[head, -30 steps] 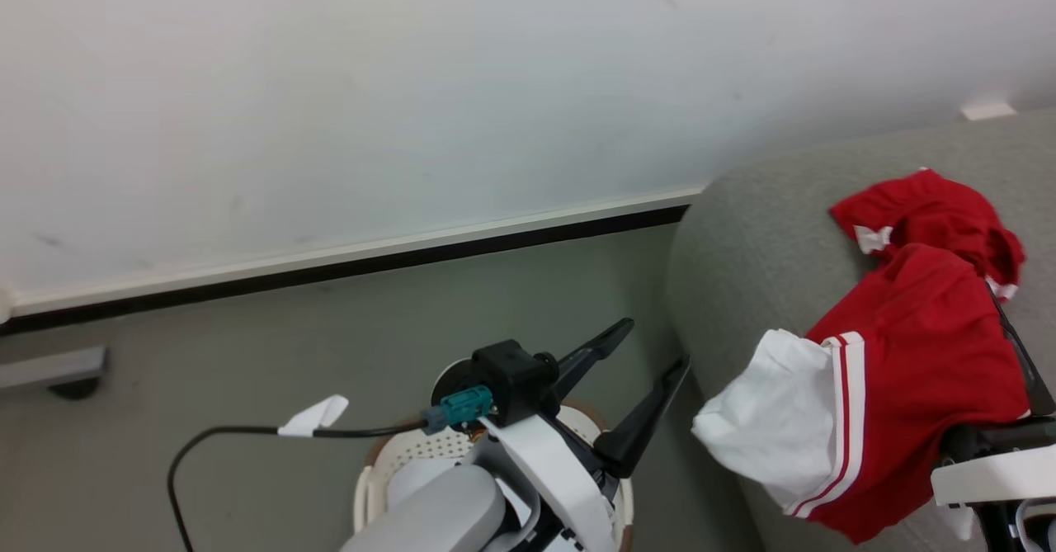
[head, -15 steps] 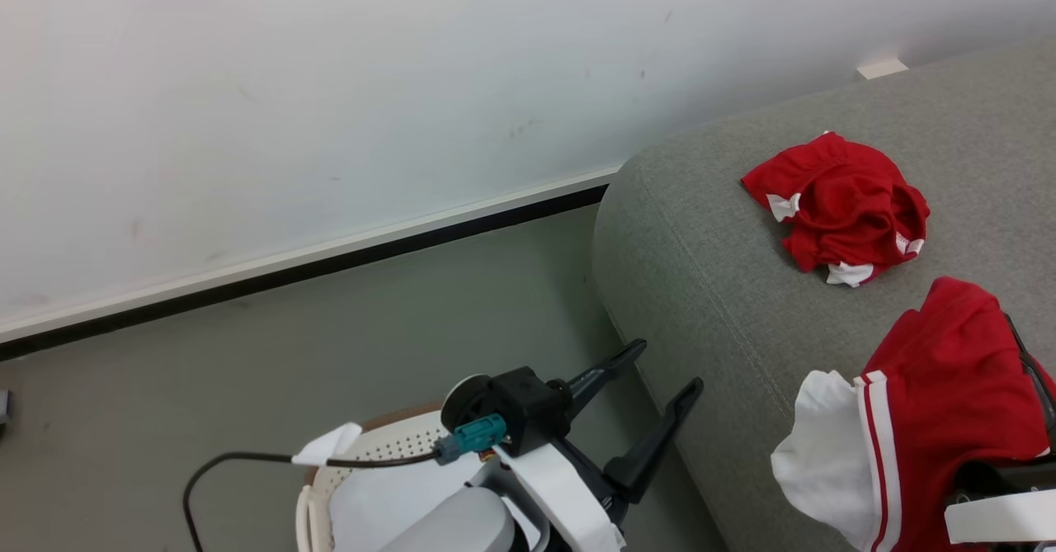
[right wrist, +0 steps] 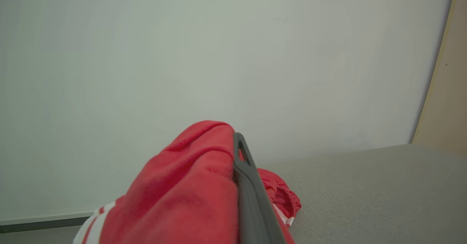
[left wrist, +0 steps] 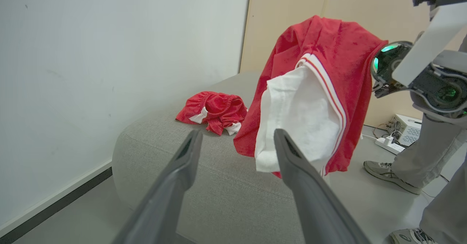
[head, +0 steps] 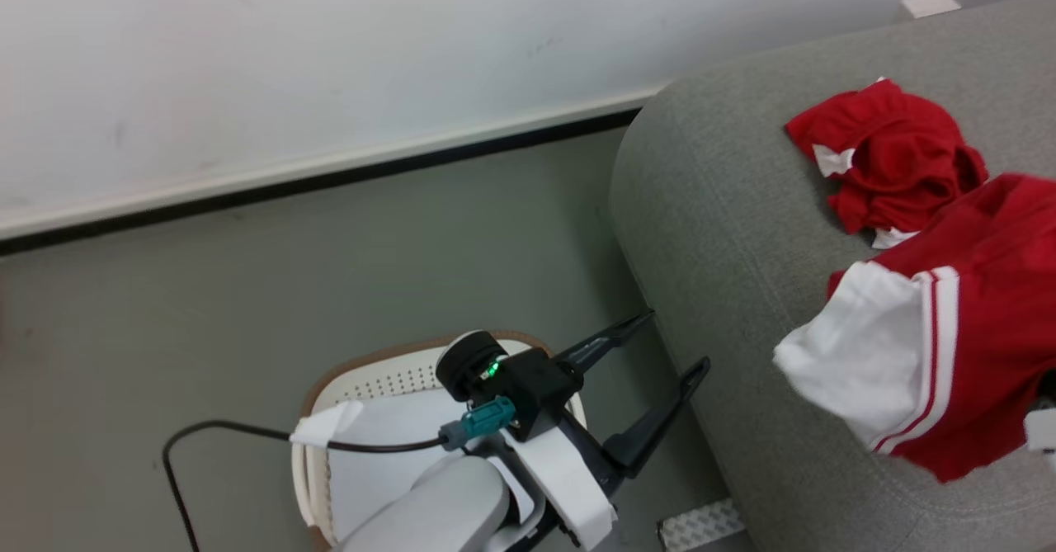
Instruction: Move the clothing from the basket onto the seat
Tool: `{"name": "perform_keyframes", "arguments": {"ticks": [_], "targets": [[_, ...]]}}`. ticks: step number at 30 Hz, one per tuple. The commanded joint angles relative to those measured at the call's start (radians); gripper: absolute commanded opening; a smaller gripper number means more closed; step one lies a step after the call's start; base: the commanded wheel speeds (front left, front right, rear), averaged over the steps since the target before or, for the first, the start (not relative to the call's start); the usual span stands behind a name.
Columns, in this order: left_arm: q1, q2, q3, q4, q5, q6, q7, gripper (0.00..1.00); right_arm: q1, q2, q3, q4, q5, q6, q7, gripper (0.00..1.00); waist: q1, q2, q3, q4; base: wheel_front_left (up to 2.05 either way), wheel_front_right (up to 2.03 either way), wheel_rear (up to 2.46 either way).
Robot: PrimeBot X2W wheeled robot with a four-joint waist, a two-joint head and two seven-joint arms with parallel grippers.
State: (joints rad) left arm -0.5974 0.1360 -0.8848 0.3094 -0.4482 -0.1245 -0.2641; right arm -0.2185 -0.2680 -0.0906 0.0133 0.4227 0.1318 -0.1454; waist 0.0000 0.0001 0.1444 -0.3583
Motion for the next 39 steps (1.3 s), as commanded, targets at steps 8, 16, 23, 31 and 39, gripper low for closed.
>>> {"name": "perform_keyframes", "arguments": {"ticks": [8, 16, 23, 31, 39], "targets": [[-0.077, 0.079, -0.021, -0.031, 0.024, -0.006, 0.000, 1.00, -0.158, -0.060, -0.165, 0.000, -0.029, -0.002, 0.042, 0.00, 0.0000, -0.0001, 0.254, 0.078, 0.00, 0.00, 0.00], [-0.134, 0.145, -0.025, -0.072, 0.023, -0.007, 0.000, 1.00, -0.372, -0.186, -0.342, 0.190, -0.062, -0.002, 0.090, 0.00, 0.0000, -0.0001, 0.398, 0.144, 0.00, 0.00, 0.00], [-0.156, 0.165, -0.017, -0.094, 0.022, -0.007, 0.000, 1.00, -0.522, -0.254, -0.466, 0.454, -0.233, -0.002, 0.113, 0.00, 0.0000, -0.0001, 0.464, 0.199, 0.00, 0.00, 0.00], [-0.142, 0.165, -0.009, -0.088, 0.011, -0.007, 0.000, 1.00, -0.562, -0.250, -0.402, 0.691, -0.403, -0.002, 0.395, 0.89, 0.0000, -0.0001, 0.456, 0.218, 0.00, 0.00, 0.00], [-0.096, 0.130, 0.009, -0.063, -0.005, -0.006, 0.000, 1.00, -0.514, -0.205, -0.333, 0.674, -0.445, -0.002, 0.570, 1.00, 0.0000, -0.0001, 0.344, 0.202, 0.00, 0.00, 0.00]]}}
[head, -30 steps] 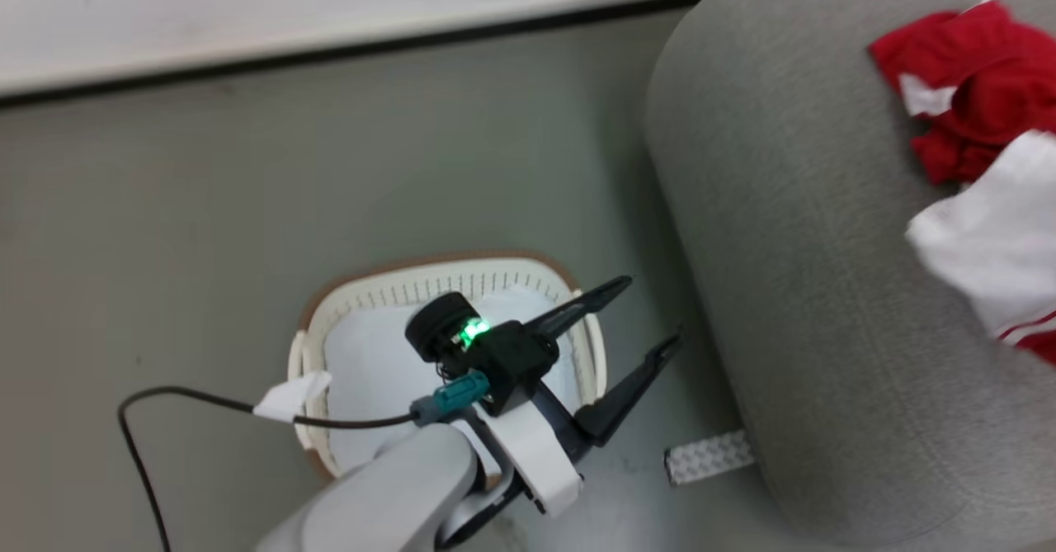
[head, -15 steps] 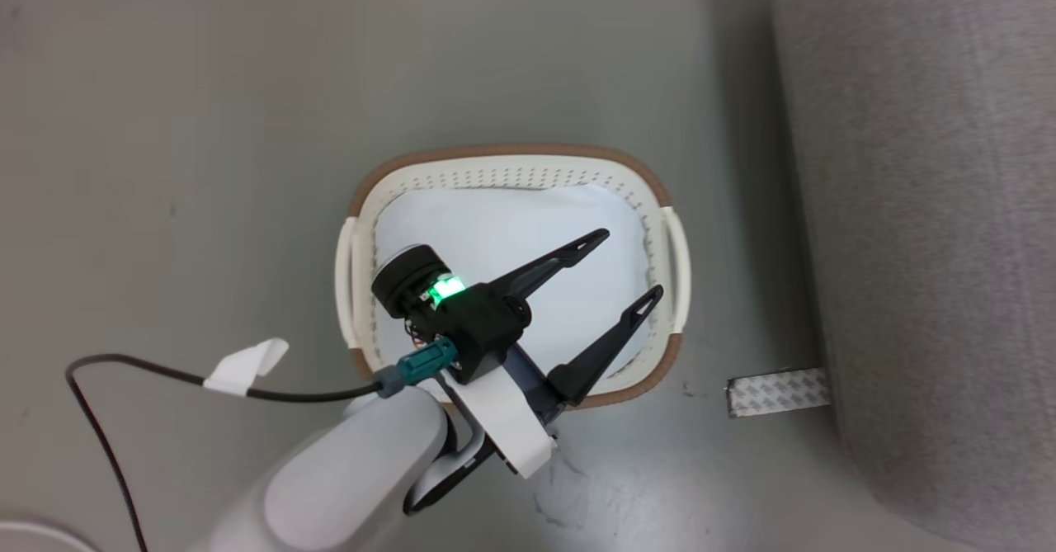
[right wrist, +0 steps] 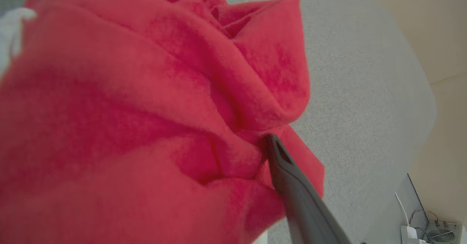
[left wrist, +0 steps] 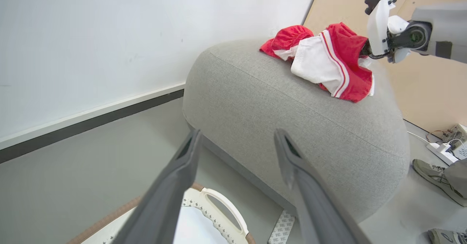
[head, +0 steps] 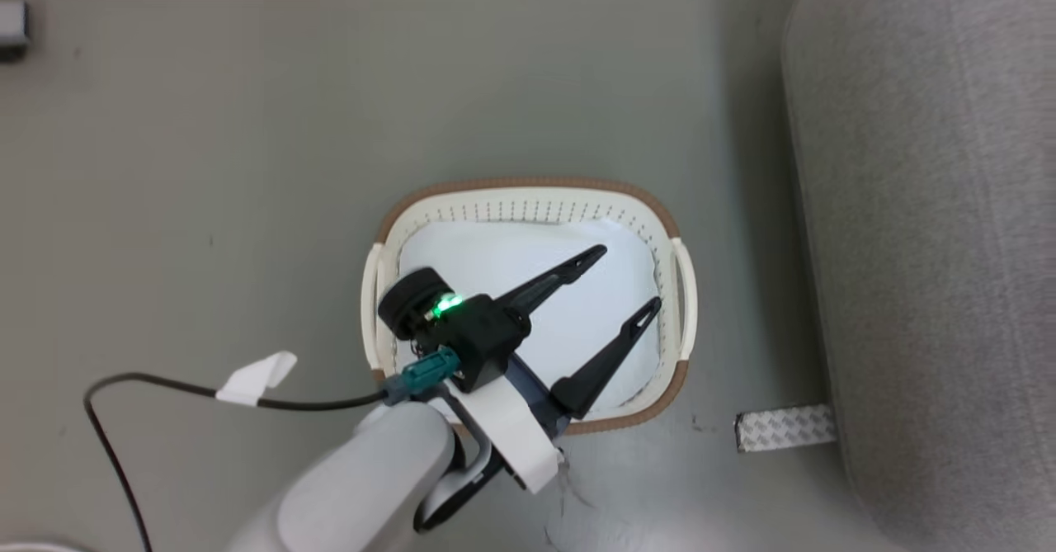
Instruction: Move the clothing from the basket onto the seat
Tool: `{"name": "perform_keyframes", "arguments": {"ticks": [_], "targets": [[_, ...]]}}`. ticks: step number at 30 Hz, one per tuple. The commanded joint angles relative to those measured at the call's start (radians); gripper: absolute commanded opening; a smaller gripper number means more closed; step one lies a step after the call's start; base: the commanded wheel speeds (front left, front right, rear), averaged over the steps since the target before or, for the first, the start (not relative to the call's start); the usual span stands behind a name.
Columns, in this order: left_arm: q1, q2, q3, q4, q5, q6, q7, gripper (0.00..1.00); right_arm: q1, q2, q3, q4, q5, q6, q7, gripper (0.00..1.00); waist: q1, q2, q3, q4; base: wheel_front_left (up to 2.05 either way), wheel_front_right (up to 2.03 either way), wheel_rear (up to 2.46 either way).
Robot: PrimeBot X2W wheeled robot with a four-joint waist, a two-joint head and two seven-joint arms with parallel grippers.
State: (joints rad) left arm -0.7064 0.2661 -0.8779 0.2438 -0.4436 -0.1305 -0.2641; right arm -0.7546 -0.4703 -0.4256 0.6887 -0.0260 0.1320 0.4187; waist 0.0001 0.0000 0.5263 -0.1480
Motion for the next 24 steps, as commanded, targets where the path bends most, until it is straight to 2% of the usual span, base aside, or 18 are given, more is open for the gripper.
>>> {"name": "perform_keyframes", "arguments": {"ticks": [1, 8, 15, 20, 24], "targets": [[0.021, -0.006, 0.004, 0.007, -0.010, 0.000, 0.000, 1.00, 0.035, -0.003, 0.025, -0.009, 0.008, -0.003, 0.028, 1.00, -0.0001, 0.0000, -0.058, -0.011, 0.00, 0.00, 0.00], [0.110, -0.047, 0.037, 0.047, -0.036, 0.001, 0.000, 1.00, 0.168, -0.048, 0.184, -0.083, 0.126, -0.003, 0.192, 1.00, -0.0001, 0.0000, -0.231, -0.036, 0.00, 0.00, 0.00], [0.204, -0.087, 0.088, 0.075, -0.044, 0.001, 0.000, 1.00, 0.329, -0.178, 0.297, -0.254, 0.304, -0.003, 0.270, 1.00, -0.0001, 0.0000, -0.386, -0.034, 0.00, 0.00, 0.00], [0.260, -0.098, 0.156, 0.073, -0.031, 0.007, 0.000, 1.00, 0.405, -0.250, 0.343, -0.436, 0.425, -0.003, 0.206, 1.00, -0.0001, 0.0000, -0.477, -0.019, 0.00, 0.00, 0.00], [0.294, -0.088, 0.227, 0.054, -0.023, 0.026, 0.000, 1.00, 0.429, -0.268, 0.371, -0.557, 0.507, -0.003, 0.116, 1.00, -0.0001, 0.0000, -0.528, 0.005, 0.00, 0.00, 0.00]]}}
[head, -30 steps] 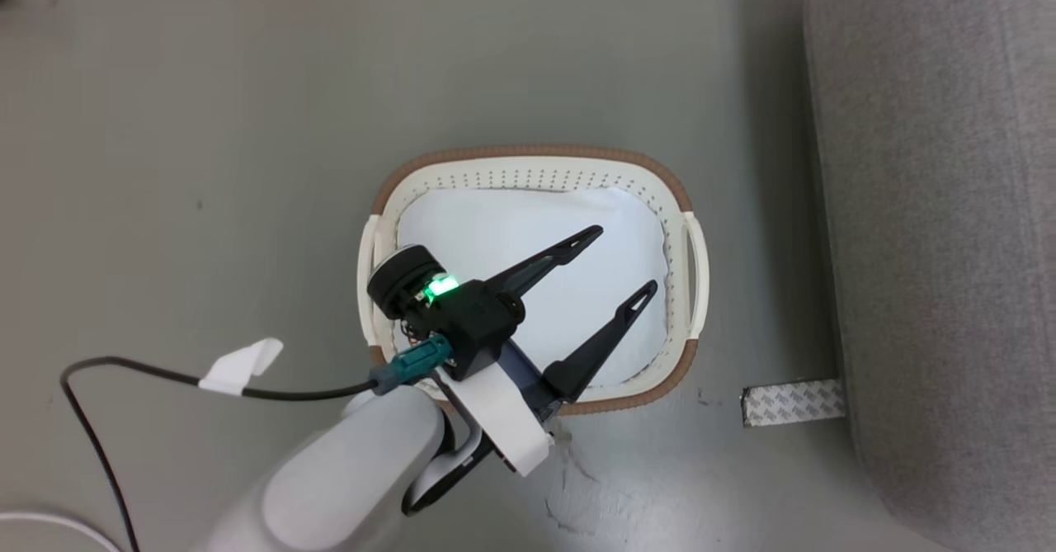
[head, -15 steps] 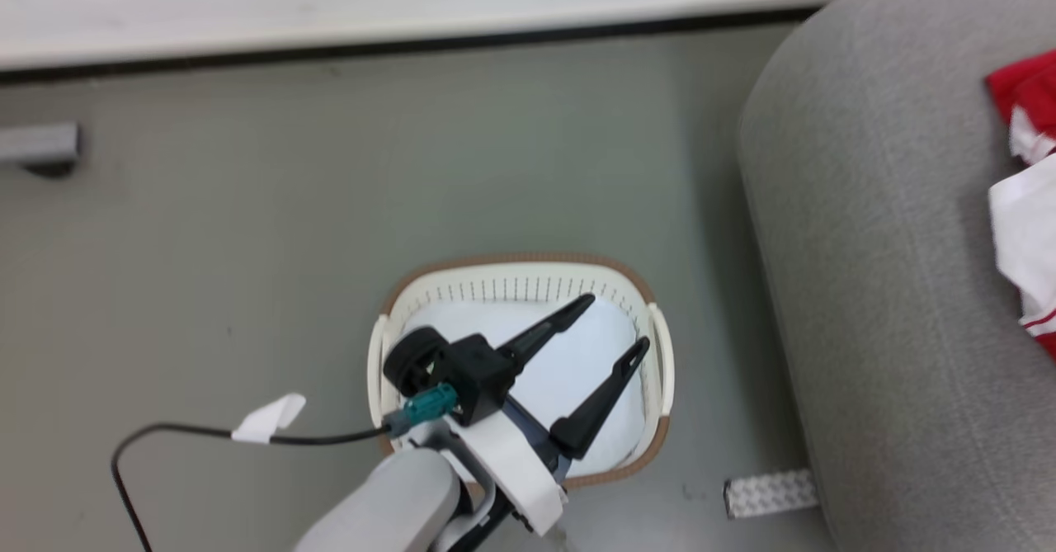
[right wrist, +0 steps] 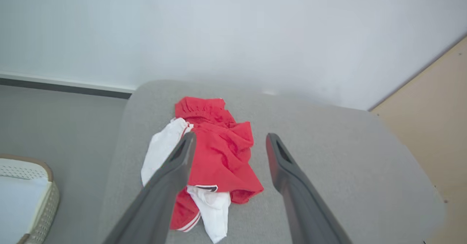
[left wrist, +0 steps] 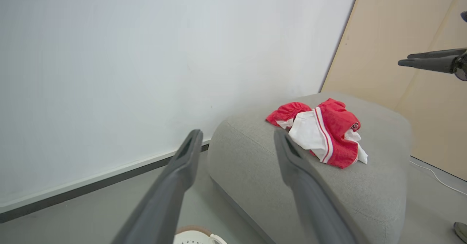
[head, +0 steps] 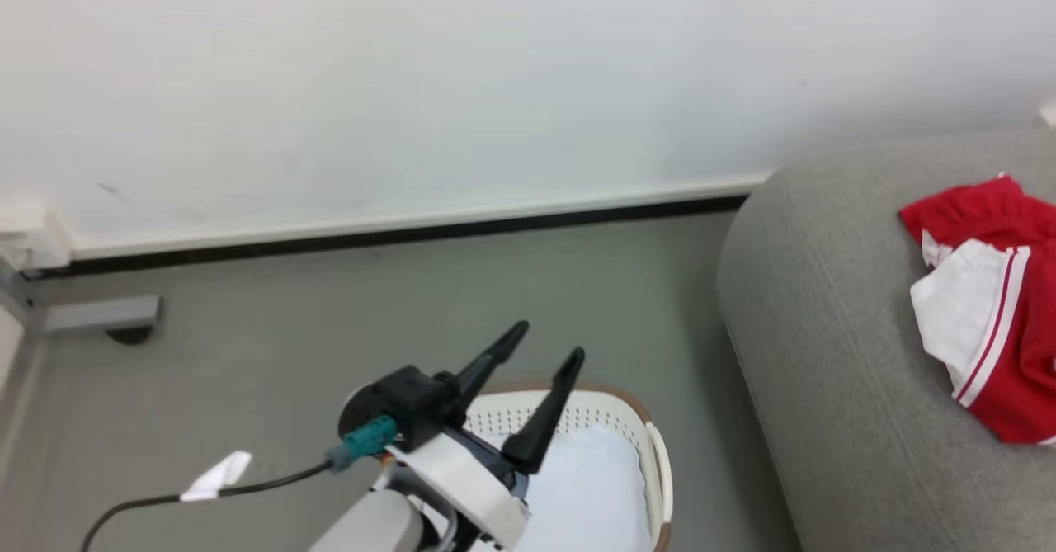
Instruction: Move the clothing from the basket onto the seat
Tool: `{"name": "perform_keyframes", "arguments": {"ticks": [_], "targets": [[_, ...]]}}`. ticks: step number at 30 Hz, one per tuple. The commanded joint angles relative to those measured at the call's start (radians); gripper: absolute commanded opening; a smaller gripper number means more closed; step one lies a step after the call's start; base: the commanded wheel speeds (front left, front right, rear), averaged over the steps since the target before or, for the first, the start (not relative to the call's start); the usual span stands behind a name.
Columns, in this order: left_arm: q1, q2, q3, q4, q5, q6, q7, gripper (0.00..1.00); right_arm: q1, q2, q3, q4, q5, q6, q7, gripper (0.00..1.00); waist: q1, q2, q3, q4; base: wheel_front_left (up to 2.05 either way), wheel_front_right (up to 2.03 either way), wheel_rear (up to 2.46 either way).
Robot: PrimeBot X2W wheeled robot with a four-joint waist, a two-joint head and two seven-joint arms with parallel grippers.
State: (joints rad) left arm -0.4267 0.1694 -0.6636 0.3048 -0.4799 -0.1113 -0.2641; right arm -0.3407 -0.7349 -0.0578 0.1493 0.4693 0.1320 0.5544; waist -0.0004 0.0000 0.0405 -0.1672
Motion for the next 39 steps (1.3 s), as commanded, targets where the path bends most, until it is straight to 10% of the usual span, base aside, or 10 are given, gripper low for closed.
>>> {"name": "perform_keyframes", "arguments": {"ticks": [1, 9, 22, 39], "targets": [[0.021, 0.014, 0.033, -0.011, 0.012, 0.014, 0.000, 1.00, 0.016, 0.002, 0.005, -0.039, 0.022, -0.003, -0.049, 1.00, 0.0004, 0.0000, -0.048, 0.034, 0.00, 0.00, 0.00], [0.078, 0.048, 0.198, -0.039, -0.010, 0.049, 0.000, 1.00, 0.042, 0.130, 0.039, -0.123, 0.024, -0.003, -0.259, 1.00, 0.0004, 0.0000, -0.083, 0.098, 0.00, 0.00, 0.00], [0.286, 0.013, 0.528, -0.064, 0.065, 0.049, 0.000, 1.00, 0.250, 0.540, 0.032, -0.045, -0.119, -0.003, -0.673, 1.00, 0.0004, 0.0000, -0.111, 0.187, 0.00, 0.00, 0.00], [0.358, -0.098, 0.678, 0.026, 0.271, -0.015, 0.000, 1.00, 0.283, 0.613, 0.146, 0.144, -0.146, -0.003, -0.820, 1.00, 0.0004, 0.0000, -0.113, 0.194, 0.00, 0.00, 0.00]]}}
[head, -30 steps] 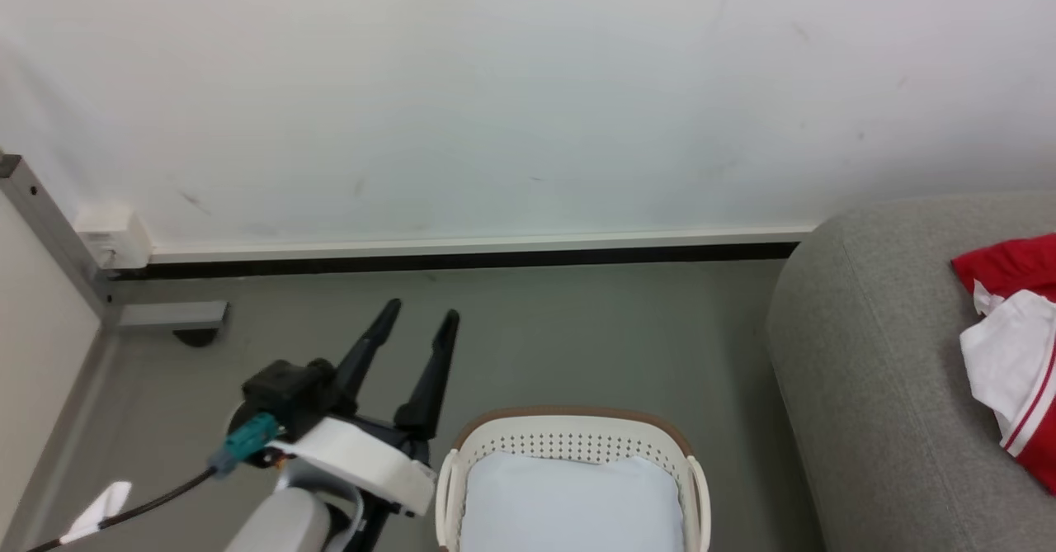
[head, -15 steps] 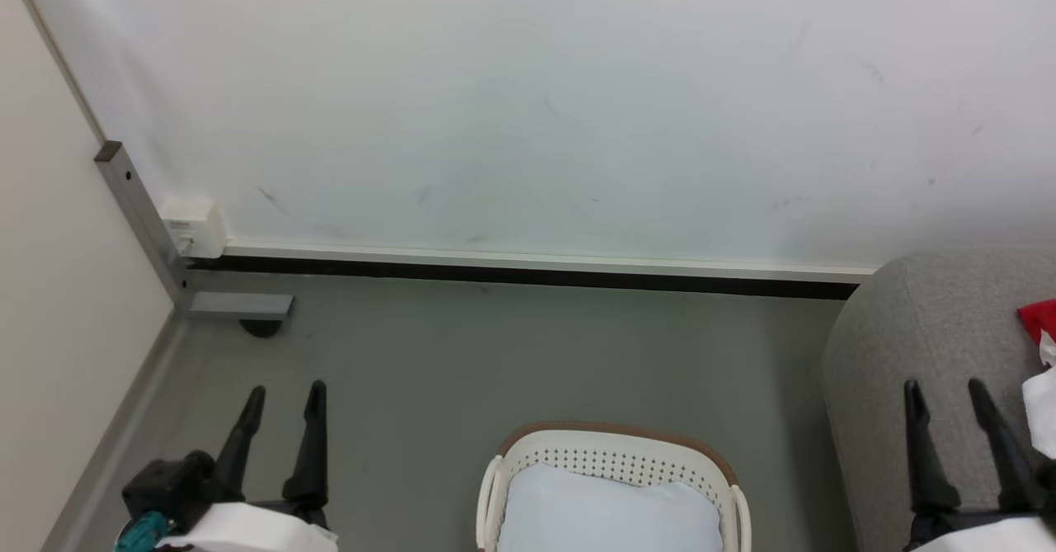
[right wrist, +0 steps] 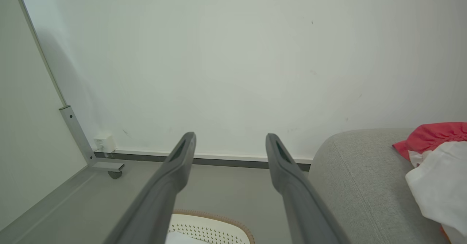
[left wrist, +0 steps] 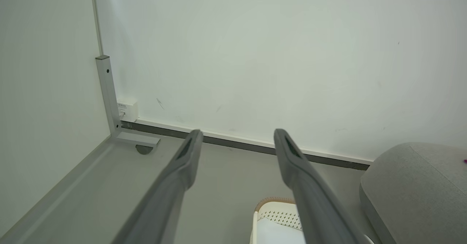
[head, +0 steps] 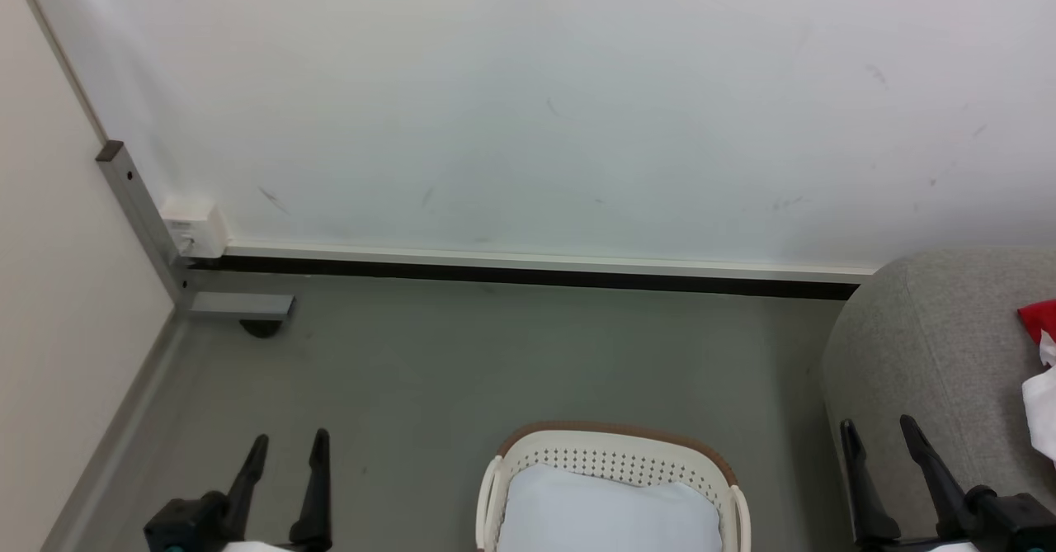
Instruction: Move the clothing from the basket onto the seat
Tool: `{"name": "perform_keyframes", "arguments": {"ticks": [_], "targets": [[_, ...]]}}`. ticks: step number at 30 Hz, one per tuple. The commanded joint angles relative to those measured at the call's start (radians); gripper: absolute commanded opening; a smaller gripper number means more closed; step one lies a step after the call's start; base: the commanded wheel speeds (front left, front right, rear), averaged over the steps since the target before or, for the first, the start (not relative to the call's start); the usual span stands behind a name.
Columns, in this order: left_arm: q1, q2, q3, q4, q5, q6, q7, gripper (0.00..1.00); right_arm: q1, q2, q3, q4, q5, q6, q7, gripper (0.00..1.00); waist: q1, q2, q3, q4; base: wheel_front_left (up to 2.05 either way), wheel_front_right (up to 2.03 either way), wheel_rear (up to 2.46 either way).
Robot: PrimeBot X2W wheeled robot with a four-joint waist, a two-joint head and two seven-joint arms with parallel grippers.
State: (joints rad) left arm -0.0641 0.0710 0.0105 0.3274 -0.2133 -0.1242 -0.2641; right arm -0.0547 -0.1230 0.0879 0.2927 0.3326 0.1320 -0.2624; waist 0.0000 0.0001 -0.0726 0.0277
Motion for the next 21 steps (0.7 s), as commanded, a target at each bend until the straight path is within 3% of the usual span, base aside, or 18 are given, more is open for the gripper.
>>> {"name": "perform_keyframes", "arguments": {"ticks": [1, 8, 9, 13, 21], "targets": [[-0.007, -0.002, 0.008, 0.006, 0.007, -0.004, 0.000, 1.00, -0.005, 0.004, 0.004, -0.001, -0.012, -0.003, -0.003, 1.00, 0.0000, -0.0001, -0.001, -0.001, 0.00, 0.00, 0.00], [-0.012, -0.012, 0.028, 0.011, 0.024, -0.007, 0.000, 1.00, -0.015, 0.008, 0.034, -0.006, -0.018, -0.003, -0.003, 1.00, 0.0000, -0.0001, -0.004, -0.005, 0.00, 0.00, 0.00], [-0.012, -0.013, 0.028, 0.012, 0.023, -0.007, 0.000, 0.00, -0.016, 0.009, 0.036, -0.008, -0.020, -0.003, -0.003, 0.00, 0.0000, -0.0001, -0.004, -0.006, 0.00, 0.00, 0.00], [0.006, -0.022, 0.023, 0.039, 0.004, -0.004, 0.007, 0.00, 0.013, 0.012, 0.035, 0.017, -0.005, 0.000, 0.006, 0.00, 0.0000, -0.0001, -0.004, -0.006, 0.00, 0.00, 0.00], [-0.006, -0.022, 0.038, 0.030, -0.151, -0.004, 0.055, 0.00, 0.004, 0.019, 0.008, 0.009, 0.138, 0.000, 0.048, 0.00, 0.0000, -0.0001, 0.001, -0.008, 0.00, 0.00, 0.00]]}}
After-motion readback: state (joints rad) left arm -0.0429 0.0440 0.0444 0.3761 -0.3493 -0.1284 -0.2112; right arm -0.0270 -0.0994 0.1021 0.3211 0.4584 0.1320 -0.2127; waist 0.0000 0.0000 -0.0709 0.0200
